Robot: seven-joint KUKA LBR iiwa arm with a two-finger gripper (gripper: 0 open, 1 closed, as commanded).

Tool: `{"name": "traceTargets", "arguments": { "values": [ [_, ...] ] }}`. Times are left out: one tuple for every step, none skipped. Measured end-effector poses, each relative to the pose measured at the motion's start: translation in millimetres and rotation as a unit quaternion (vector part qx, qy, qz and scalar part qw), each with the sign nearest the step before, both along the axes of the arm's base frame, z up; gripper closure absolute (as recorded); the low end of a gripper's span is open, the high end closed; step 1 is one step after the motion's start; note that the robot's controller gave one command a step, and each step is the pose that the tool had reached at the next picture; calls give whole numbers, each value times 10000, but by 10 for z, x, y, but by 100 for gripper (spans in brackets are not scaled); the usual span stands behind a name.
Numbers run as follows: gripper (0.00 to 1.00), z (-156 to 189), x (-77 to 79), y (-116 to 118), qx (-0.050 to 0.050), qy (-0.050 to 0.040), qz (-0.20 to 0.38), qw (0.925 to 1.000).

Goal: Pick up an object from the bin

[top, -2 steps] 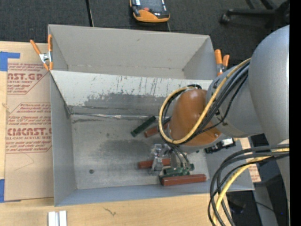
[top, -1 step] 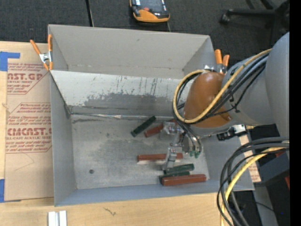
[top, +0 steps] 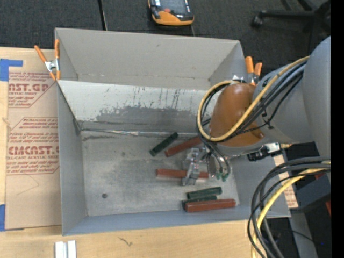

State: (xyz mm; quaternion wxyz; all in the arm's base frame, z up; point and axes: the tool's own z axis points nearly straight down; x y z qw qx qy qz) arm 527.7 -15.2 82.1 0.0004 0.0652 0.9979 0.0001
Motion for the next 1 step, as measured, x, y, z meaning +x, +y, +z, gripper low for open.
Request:
{"name": "traceTargets", "arguments": {
  "values": [
    [100,0,0,0,0,0,0,10000]
  ]
}}
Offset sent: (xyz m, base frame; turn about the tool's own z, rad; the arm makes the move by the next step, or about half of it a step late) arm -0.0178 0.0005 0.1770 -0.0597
